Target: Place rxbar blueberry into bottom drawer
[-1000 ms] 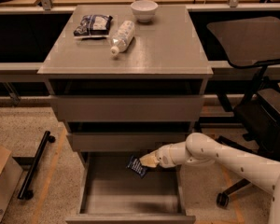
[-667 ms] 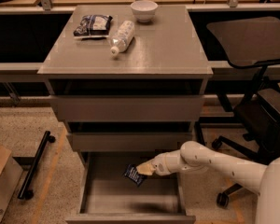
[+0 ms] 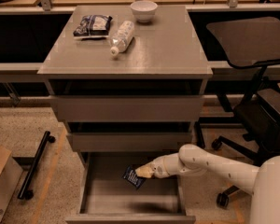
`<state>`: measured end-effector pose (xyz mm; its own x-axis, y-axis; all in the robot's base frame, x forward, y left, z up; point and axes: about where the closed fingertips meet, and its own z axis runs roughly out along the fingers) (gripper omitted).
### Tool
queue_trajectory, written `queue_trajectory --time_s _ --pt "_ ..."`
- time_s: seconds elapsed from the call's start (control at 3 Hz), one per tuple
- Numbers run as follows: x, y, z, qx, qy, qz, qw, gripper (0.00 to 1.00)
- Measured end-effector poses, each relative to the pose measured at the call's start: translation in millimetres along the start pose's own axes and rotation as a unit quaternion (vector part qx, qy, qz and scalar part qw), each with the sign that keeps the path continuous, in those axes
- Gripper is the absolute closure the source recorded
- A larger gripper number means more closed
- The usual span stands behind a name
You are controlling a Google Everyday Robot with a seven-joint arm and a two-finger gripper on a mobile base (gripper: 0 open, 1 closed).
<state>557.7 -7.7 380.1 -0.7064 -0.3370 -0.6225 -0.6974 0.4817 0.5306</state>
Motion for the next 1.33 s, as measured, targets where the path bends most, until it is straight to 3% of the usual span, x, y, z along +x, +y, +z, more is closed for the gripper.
queue_trajectory --time_s 0.33,1.0,1.33 --pt "11.5 -12.7 24.9 -0.019 -0.008 0.002 0.9998 1.0" --pt "60.3 -56.1 86.2 -0.061 -0.029 0.053 0.9963 1.0" --pt "86.7 -71.6 115.6 -0.07 -0.019 0.08 0.9942 0.82"
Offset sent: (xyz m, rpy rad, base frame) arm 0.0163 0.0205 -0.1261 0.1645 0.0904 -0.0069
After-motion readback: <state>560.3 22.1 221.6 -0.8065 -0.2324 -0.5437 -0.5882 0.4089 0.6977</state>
